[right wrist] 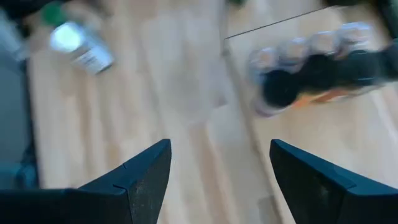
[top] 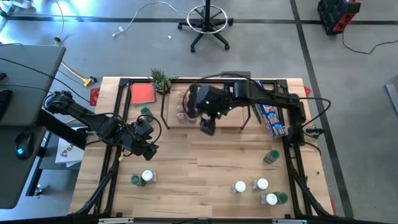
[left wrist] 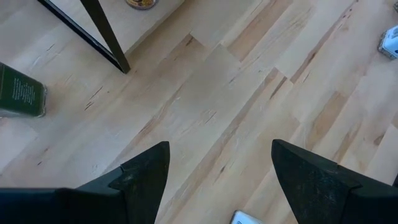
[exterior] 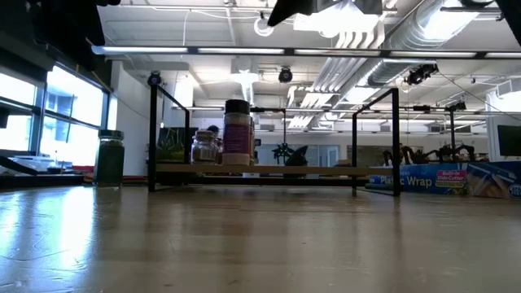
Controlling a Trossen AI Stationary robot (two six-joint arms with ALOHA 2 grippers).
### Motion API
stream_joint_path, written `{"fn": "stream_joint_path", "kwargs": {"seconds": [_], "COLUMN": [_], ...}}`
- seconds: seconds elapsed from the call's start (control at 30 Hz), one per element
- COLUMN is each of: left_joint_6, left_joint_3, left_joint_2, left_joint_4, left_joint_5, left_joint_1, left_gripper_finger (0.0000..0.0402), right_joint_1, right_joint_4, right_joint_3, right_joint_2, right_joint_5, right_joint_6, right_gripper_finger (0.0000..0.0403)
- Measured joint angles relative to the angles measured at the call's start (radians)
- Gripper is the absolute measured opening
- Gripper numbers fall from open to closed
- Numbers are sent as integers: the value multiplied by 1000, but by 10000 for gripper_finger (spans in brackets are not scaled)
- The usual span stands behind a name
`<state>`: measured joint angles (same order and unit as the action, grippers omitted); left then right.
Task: Shelf spices
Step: Put the green seasoning bottle on the shelf
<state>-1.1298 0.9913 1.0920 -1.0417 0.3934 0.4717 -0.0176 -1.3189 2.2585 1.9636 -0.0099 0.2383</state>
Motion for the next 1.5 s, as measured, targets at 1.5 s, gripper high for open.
{"fn": "stream_joint_path", "kwargs": {"seconds": [1.5], "left_joint_6": [94], "left_joint_3": [0], "left_joint_2": [367], "left_joint_4": [62], "left_joint_5": [-176], "left_joint_1": [541], "left_gripper_finger": [296], "right_joint_1": [139], "right_joint_4": [-158], "right_joint_3": [-179], "right_joint_2": [-69], "right_joint_5": [14], "right_joint_6": [27], "right_gripper_finger": [268]}}
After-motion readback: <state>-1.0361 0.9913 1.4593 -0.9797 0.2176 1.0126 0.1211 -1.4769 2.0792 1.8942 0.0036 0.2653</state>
